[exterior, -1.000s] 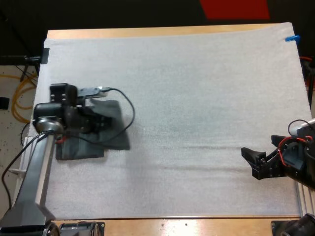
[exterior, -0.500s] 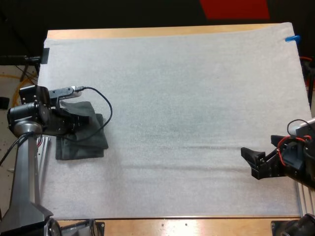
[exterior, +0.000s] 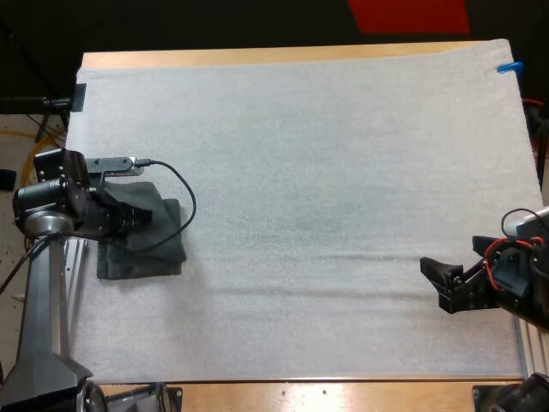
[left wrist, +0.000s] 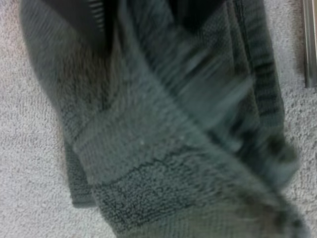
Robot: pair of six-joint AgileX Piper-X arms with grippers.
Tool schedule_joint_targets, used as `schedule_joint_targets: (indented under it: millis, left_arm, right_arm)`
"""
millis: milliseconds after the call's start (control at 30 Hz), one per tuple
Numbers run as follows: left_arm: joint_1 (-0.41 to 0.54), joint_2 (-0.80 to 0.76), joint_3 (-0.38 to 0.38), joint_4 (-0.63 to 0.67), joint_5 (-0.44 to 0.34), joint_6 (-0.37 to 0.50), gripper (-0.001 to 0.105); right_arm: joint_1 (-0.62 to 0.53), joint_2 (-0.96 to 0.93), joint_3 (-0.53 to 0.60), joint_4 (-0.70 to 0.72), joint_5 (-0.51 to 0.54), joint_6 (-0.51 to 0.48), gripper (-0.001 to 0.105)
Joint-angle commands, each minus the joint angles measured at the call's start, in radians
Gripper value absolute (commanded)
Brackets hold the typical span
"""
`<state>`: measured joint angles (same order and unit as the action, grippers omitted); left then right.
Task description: Pick towel from pile fold and stack
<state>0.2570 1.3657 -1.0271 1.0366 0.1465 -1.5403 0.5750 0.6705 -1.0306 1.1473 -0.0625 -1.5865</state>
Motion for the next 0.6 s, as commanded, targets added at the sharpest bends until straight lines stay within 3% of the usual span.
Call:
schedule_joint_targets:
  millis: [0,67,333,467,567]
  left_arm:
    - [-0.001,-0.008,-0.007,0.000,-0.022,0.007,0.035]
    - [-0.001,-0.008,-0.007,0.000,-0.042,0.007,0.040]
    - [-0.001,-0.008,-0.014,0.000,-0.231,0.007,0.040]
    - [-0.001,-0.008,-0.028,0.000,-0.223,0.003,0.040]
    - [-0.001,-0.008,-0.029,0.000,-0.159,0.003,0.040]
  right_arm:
    - [0.001,0.001,-0.006,-0.008,0.002,-0.007,0.079]
    - [0.001,0.001,-0.006,-0.008,0.002,-0.007,0.079]
    - [0.001,0.001,-0.006,-0.008,0.002,-0.007,0.079]
    - [0.001,0.001,-0.006,-0.008,0.002,-0.007,0.079]
    - [0.001,0.001,-0.006,-0.009,0.002,-0.007,0.079]
